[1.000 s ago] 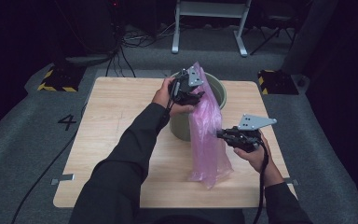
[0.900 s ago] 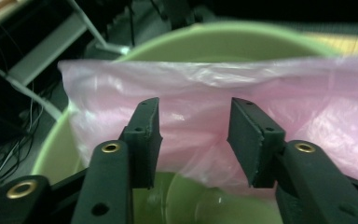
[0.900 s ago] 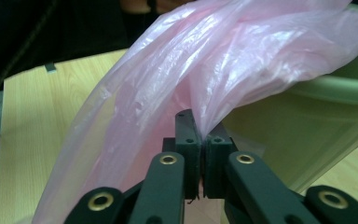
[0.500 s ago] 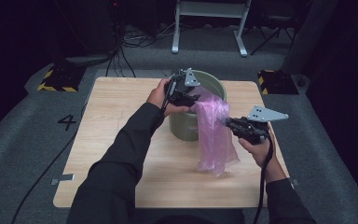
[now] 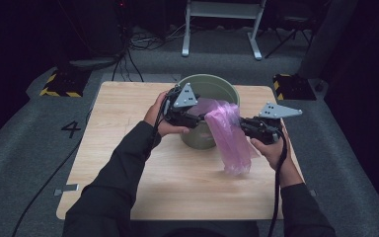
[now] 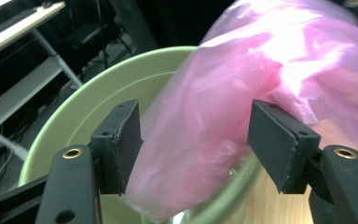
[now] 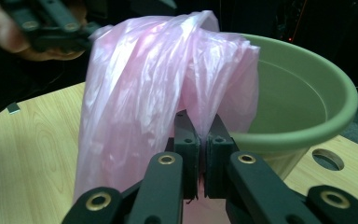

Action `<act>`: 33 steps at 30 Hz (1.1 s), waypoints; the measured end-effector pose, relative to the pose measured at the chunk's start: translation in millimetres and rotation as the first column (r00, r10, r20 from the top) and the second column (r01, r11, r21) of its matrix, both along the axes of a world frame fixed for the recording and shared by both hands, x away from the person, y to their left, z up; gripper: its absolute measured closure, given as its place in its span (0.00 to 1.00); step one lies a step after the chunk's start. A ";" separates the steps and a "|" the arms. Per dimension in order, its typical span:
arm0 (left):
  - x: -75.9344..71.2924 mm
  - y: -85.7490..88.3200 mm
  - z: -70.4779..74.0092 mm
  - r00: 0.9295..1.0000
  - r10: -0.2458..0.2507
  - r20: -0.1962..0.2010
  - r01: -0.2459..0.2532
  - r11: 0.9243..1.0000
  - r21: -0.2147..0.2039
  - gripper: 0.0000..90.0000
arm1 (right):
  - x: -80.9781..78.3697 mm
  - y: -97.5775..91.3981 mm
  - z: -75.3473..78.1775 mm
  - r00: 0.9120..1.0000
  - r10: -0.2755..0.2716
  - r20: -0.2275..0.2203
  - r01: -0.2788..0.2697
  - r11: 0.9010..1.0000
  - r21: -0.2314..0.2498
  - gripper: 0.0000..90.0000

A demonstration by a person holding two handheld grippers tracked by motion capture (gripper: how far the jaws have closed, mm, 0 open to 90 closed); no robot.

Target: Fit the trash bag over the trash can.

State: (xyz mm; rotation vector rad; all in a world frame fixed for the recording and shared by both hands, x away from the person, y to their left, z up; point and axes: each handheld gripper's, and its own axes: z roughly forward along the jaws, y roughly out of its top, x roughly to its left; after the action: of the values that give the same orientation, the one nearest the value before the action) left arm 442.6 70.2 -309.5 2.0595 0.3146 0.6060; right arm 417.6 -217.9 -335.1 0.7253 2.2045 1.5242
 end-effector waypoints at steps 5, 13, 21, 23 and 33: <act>-8.2 10.6 -2.9 1.000 0.008 0.023 -0.007 1.000 -0.014 0.38 | 6.4 5.4 3.6 1.000 0.004 -0.016 -0.004 1.000 -0.019 0.97; -19.9 24.0 -9.0 0.999 0.000 0.032 0.001 1.000 -0.031 0.37 | 14.5 9.7 6.0 0.999 0.004 -0.038 -0.005 0.999 -0.034 0.97; -25.6 7.9 -8.4 0.998 -0.023 0.063 0.024 0.999 -0.024 0.35 | 18.2 19.5 9.3 0.999 0.013 -0.050 -0.016 0.998 -0.063 0.95; -24.7 6.0 -8.9 0.998 -0.027 0.064 0.028 0.999 -0.017 0.38 | 18.5 20.5 9.4 0.999 0.011 -0.049 -0.014 0.998 -0.067 0.95; -10.2 3.8 -7.5 0.999 -0.016 0.047 0.016 1.000 -0.003 0.81 | 20.2 28.0 11.3 0.998 0.020 -0.057 -0.025 0.995 -0.097 0.93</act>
State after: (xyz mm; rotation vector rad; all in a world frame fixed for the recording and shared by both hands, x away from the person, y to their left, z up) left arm 432.4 73.9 -317.1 2.0393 0.2710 0.6426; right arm 437.8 -190.0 -323.8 0.7227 2.3174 1.4115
